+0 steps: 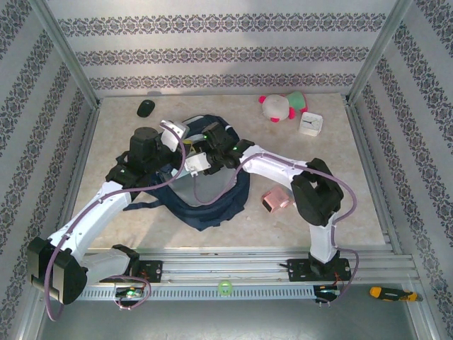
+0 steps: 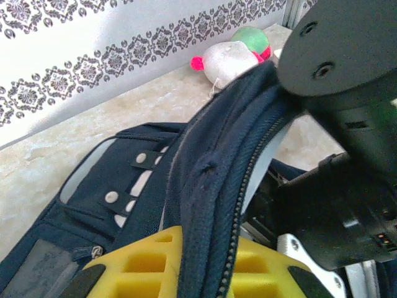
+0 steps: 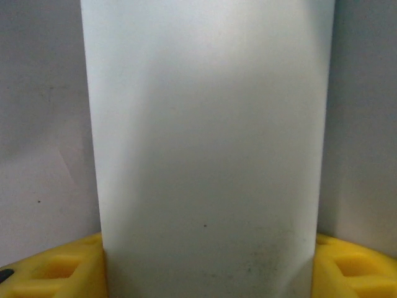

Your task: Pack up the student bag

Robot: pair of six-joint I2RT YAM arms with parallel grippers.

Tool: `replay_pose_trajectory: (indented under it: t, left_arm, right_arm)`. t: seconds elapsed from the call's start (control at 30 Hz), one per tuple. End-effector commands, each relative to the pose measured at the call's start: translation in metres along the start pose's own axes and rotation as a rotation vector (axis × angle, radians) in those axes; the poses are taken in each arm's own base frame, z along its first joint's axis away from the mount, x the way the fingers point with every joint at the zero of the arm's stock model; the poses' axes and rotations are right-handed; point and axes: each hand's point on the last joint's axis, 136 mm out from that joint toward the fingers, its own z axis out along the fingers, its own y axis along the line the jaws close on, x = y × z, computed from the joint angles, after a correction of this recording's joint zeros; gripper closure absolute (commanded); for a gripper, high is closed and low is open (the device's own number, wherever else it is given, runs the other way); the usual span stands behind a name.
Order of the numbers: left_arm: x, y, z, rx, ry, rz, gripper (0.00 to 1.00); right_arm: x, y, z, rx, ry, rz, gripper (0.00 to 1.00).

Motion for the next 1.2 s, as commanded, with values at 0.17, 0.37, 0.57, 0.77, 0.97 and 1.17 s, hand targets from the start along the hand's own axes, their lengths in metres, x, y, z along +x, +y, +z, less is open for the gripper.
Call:
replay_pose_trajectory:
  t: [0.17, 0.37, 0.57, 0.77, 0.97, 1.17]
  left_arm:
    - [-0.081, -0.008, -0.035, 0.030, -0.259, 0.035, 0.91]
    - [-0.082, -0.002, -0.038, -0.013, -0.260, 0.058, 0.91]
    - [-0.081, 0.003, -0.040, -0.039, -0.263, 0.060, 0.91]
    - [-0.075, 0.013, -0.040, -0.094, -0.248, 0.043, 0.91]
    - [-0.077, 0.018, -0.041, -0.113, -0.253, 0.011, 0.91]
    - [-0.077, 0.017, -0.040, -0.109, -0.257, -0.013, 0.91]
  right_arm:
    - [0.002, -0.024, 0.021, 0.069, 0.014, 0.038, 0.34]
    - [0.000, -0.018, 0.007, 0.112, -0.015, 0.123, 0.27]
    - [0.004, -0.008, -0.007, 0.134, 0.002, 0.203, 0.24]
    - [-0.012, 0.001, -0.049, 0.177, -0.066, 0.626, 0.33]
    - [-0.028, 0.017, -0.075, 0.161, -0.164, 1.473, 0.44]
    - [-0.037, 0.028, -0.066, 0.105, -0.274, 2.245, 0.49]
